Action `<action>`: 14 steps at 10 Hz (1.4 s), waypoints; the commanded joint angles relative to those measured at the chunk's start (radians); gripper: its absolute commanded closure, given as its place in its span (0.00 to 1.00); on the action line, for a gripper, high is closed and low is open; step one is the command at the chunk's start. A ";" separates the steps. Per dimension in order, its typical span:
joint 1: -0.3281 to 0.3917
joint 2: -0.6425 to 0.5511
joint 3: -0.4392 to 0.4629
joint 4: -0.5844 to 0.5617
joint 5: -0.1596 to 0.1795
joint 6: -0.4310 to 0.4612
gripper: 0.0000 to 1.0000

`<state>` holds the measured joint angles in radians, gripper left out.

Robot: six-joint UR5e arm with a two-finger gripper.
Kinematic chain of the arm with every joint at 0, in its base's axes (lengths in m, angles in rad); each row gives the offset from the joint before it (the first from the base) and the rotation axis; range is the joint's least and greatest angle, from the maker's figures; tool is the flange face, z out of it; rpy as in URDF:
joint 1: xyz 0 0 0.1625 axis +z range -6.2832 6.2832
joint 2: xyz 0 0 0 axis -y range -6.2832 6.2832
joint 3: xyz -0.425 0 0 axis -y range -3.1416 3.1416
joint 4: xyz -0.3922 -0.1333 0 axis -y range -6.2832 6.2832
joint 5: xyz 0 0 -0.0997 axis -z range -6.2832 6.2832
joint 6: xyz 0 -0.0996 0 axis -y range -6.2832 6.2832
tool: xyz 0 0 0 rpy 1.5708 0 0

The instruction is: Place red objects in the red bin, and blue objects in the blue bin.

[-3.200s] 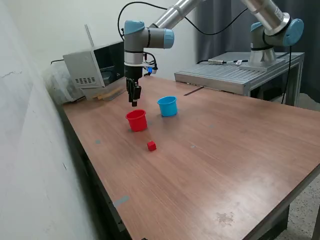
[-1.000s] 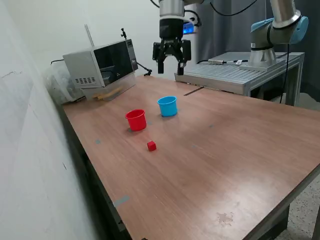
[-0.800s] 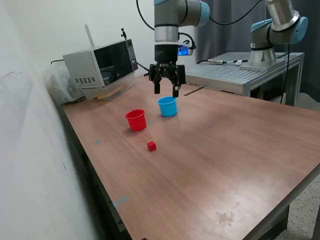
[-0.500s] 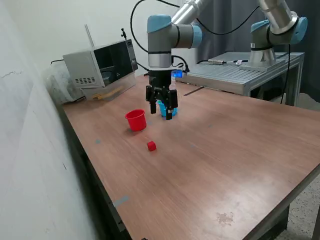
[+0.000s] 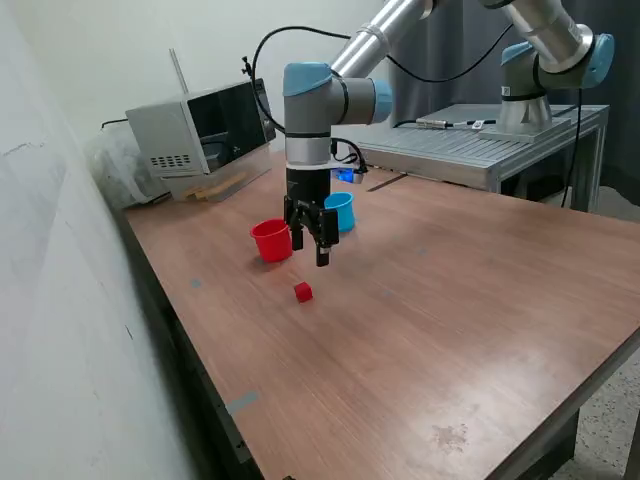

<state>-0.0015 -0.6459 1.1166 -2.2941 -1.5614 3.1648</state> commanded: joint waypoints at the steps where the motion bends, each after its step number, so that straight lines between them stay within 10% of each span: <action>1: 0.000 0.047 -0.030 -0.008 0.000 0.004 0.00; 12: -0.031 0.134 -0.100 -0.024 -0.005 0.004 0.00; 13: -0.032 0.134 -0.100 -0.024 -0.006 0.004 1.00; 14: -0.032 0.134 -0.100 -0.024 -0.006 0.004 1.00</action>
<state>-0.0319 -0.5138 1.0174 -2.3170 -1.5665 3.1692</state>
